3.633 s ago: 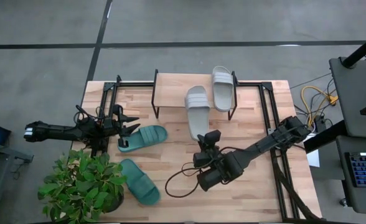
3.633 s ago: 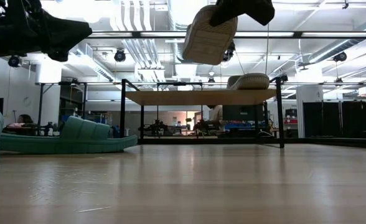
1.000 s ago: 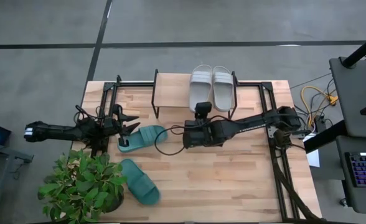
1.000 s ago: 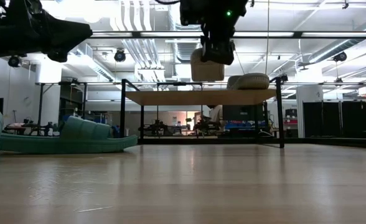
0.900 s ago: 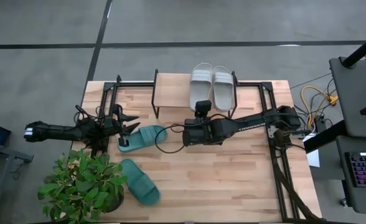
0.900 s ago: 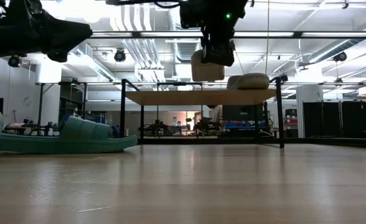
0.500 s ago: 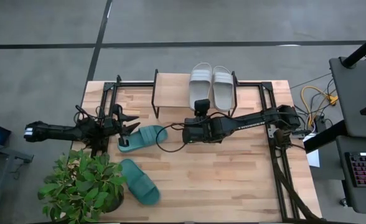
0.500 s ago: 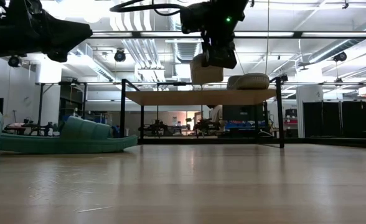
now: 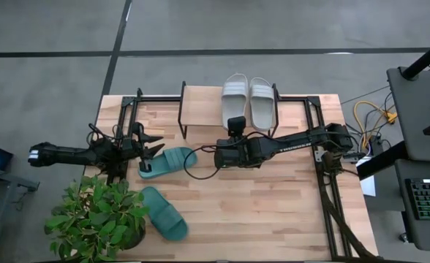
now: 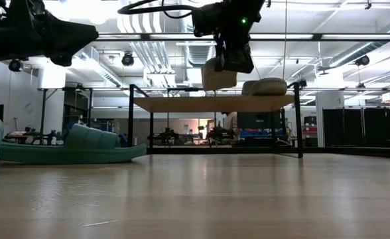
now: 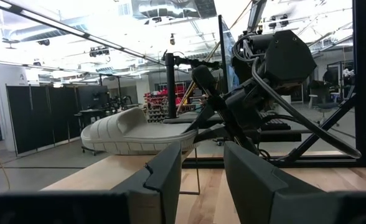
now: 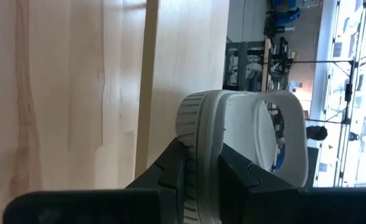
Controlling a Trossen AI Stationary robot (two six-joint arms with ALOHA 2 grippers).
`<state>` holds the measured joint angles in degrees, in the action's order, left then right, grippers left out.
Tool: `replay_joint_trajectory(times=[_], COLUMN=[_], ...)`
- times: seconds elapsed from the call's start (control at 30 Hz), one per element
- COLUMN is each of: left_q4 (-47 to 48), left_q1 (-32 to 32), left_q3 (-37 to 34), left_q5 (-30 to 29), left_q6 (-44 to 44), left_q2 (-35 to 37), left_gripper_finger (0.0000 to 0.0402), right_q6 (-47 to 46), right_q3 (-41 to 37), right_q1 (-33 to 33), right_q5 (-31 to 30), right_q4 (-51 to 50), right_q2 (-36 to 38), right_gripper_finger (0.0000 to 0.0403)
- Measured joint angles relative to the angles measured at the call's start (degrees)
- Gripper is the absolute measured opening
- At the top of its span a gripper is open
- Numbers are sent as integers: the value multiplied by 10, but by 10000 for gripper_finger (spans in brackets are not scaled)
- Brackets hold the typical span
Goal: Pick and place slides into the shelf
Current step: Put the gray slipper on the shelf
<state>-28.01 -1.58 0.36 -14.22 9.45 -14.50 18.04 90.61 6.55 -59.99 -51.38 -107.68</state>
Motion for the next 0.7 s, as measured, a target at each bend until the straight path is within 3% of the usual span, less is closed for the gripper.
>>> replay_joint_trajectory(times=[0.7], left_q4=[0], left_q1=[0], left_q3=[0], left_q5=[0], left_q6=[5], left_q2=[0], left_gripper_finger=[107], right_q6=[17], right_q3=[0], right_q1=[-11], right_q5=[21], right_q4=[-24], right_q2=[8], right_gripper_finger=[42])
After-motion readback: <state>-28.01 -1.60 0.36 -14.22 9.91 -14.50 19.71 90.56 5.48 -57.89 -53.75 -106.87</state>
